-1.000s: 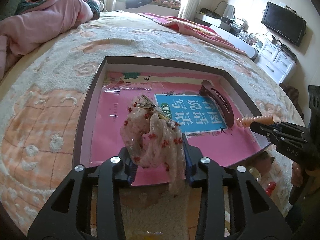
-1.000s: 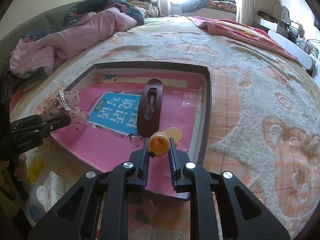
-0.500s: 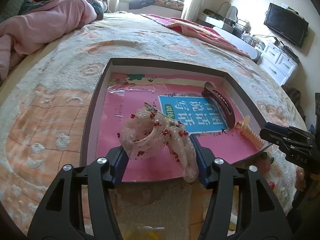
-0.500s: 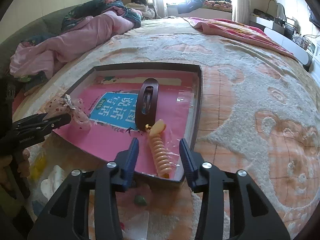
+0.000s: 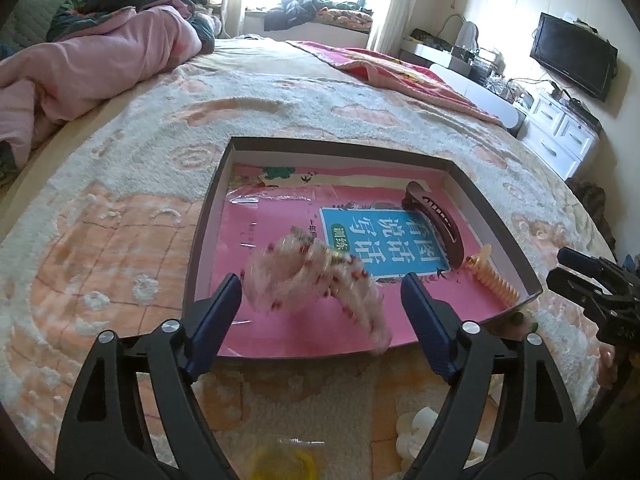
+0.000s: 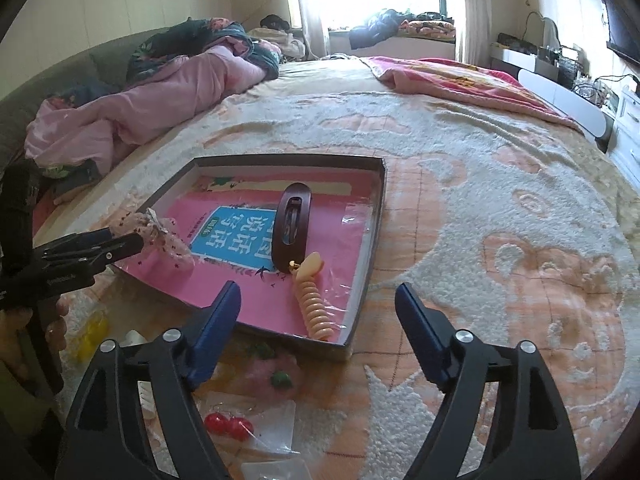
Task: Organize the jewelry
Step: 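Open both tools to release the pouch and hair tie in the tray, then move both tools back toward the remaining jewelry on the bed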
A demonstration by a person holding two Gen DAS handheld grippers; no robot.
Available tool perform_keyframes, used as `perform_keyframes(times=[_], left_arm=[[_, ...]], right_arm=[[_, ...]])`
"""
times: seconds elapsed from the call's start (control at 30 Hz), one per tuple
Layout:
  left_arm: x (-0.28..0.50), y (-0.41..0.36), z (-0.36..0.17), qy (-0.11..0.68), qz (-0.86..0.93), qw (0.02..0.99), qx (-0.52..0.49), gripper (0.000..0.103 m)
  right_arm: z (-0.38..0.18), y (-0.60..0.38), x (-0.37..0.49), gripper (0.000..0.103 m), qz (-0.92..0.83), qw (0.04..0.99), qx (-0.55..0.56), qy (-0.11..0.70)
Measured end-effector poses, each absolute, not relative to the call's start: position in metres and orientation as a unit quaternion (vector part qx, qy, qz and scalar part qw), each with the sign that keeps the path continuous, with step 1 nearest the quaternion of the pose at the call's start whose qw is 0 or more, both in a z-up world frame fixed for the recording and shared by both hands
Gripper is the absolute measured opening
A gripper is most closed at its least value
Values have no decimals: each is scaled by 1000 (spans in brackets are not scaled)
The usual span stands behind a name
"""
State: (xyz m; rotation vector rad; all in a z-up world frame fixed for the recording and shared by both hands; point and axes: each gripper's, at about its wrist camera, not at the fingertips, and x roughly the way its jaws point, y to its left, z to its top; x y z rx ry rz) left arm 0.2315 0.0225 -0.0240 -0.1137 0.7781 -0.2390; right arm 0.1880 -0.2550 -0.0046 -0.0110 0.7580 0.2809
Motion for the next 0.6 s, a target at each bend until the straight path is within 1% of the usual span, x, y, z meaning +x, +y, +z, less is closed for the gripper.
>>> perform_keyframes(times=[0.1,0.27,0.37,0.6], left_arm=[[228,23,-19,373,-114,919,-55,82],[219,23,-5,356,-107,927,-53,90],[212,24,2,347,-103,931,-55,91],[191,29,19,322,-92,940,-60,91]], right_arm=[[-2,-258,185,79,135,920,-3,367],[5,-261,177,80,135,924,1,358],[10,-262,172,81,136,926,2,352],[22,-260,156,82,145,930,0,336]])
